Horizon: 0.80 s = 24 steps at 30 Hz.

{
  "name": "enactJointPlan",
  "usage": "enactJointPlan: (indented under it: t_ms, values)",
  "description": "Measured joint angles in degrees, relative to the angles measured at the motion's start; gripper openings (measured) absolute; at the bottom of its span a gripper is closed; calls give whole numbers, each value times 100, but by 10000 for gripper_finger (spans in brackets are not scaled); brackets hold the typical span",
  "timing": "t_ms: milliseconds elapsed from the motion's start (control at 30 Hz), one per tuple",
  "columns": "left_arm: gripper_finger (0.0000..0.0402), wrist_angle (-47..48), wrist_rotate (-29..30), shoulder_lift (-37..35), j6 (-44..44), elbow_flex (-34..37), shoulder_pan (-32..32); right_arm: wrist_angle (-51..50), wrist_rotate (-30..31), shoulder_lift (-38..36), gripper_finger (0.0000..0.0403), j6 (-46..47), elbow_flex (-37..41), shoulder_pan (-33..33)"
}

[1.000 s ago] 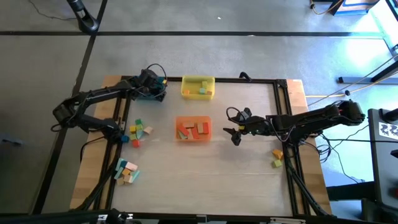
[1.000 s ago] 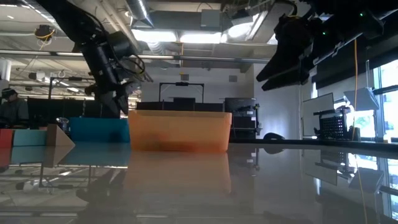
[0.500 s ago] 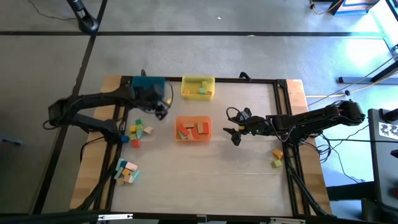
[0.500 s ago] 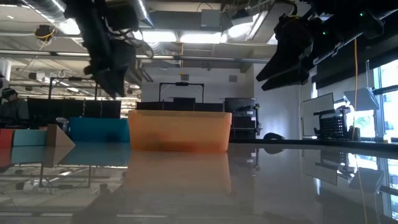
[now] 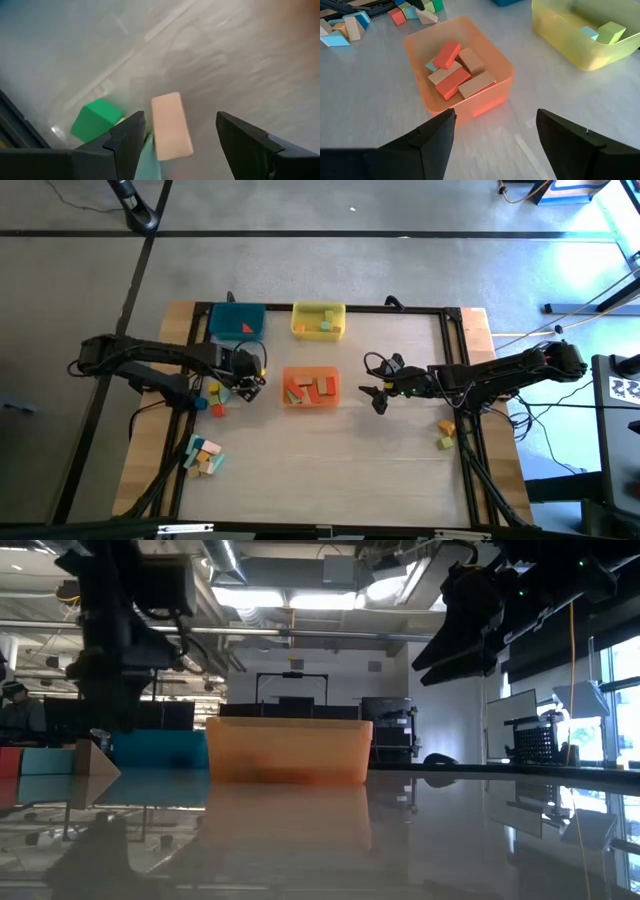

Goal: Sort blocks by size
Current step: Put the brown triangle block into the blue bin

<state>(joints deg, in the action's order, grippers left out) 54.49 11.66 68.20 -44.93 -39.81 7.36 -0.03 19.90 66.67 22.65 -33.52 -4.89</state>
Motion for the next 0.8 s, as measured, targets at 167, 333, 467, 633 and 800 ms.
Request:
enactJointPlan:
  t_ms: [167,333,467,633,800]
  values:
    - [233,-55,-191,-1,-166,215,-116,-2,0,0,276,-1,0,0]
    - [233,-385,-420,23,-159,369,-208,1,0,0,276,0,-2,0]
    - [233,-708,-565,25,-111,581,-275,0,0,0,276,1,-2,0]
    - [233,-874,-738,42,-130,667,-383,2,-2,0,276,1,-2,0]
    - [233,-1523,-1150,44,15,671,-573,4,-2,0,276,1,-2,0]
